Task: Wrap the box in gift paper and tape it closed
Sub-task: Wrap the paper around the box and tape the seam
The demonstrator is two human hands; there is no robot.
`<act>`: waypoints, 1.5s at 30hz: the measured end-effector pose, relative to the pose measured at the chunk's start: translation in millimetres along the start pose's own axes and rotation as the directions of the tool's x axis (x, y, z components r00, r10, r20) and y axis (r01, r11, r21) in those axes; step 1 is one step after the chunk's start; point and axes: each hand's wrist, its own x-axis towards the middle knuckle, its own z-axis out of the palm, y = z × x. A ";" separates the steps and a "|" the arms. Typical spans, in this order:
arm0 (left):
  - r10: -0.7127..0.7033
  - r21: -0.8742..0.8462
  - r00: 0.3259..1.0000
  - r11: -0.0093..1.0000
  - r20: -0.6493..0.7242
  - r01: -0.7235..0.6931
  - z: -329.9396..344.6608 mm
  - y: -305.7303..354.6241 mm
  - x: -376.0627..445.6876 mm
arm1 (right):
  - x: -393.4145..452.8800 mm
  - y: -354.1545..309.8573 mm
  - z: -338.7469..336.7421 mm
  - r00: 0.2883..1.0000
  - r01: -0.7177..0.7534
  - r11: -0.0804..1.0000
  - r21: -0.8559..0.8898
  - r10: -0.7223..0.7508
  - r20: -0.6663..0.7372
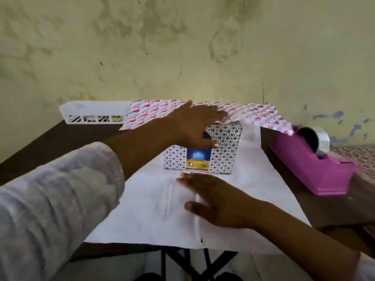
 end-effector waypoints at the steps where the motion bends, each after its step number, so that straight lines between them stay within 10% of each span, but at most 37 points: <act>1: -0.007 -0.002 1.000 1.000 -0.012 0.007 7.5 -2.0 -0.9 | -0.6 -1.7 6.8 0.999 -0.003 0.999 -0.033 0.004 0.041; 37: -0.306 -0.091 0.938 0.951 -0.161 0.295 27.5 10.4 3.6 | -20.2 9.6 10.6 0.988 0.141 0.985 -0.096 -0.133 0.085; 45: -0.352 -0.088 0.907 0.936 -0.230 0.341 26.2 24.7 -1.2 | 5.4 35.5 -79.2 0.759 -0.080 0.942 -0.325 -0.153 -0.633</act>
